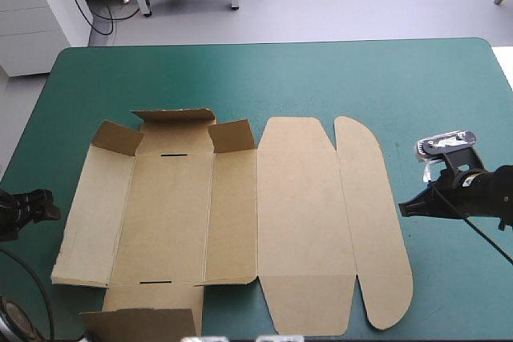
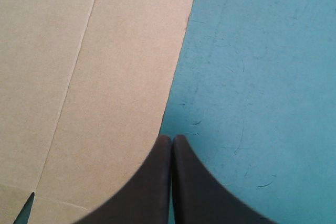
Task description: Fold the box
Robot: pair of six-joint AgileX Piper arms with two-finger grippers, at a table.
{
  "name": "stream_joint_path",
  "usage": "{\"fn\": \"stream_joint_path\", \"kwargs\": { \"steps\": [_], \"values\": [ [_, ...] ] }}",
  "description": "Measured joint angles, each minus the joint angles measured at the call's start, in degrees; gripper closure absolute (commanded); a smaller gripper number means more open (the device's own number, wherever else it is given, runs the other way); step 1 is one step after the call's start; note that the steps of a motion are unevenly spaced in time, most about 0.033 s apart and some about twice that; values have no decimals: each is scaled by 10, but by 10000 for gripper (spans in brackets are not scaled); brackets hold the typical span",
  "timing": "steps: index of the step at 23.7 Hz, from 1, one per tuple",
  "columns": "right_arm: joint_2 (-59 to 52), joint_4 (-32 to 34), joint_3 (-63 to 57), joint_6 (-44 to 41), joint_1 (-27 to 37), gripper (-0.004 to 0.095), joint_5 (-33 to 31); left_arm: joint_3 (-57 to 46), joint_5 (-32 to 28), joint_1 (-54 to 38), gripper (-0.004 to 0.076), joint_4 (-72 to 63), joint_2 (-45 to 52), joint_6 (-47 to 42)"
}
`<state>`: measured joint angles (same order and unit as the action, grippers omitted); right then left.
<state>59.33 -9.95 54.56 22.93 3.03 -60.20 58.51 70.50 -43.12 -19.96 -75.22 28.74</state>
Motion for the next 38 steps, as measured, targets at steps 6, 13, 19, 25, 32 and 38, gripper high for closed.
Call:
{"fn": "stream_joint_path", "kwargs": {
  "steps": [6, 13, 19, 25, 32, 38],
  "values": [
    [0, 0, 0, 0, 0, 929, 2, -32, -4, 0, 85, -47, 0, 63],
    [0, 0, 0, 0, 0, 929, 2, -85, -11, 0, 85, -87, -6, 138],
    [0, 0, 0, 0, 0, 929, 2, -95, -14, 0, 85, -113, -34, 187],
    [0, 0, 0, 0, 0, 929, 4, -95, -14, 63, 85, -130, -39, 205],
    [0, 0, 0, 0, 0, 929, 4, -96, -14, 86, 86, -122, -40, 184],
    [0, 0, 0, 0, 0, 929, 4, -137, -15, 86, 167, -116, -26, 173]
  ]
}}
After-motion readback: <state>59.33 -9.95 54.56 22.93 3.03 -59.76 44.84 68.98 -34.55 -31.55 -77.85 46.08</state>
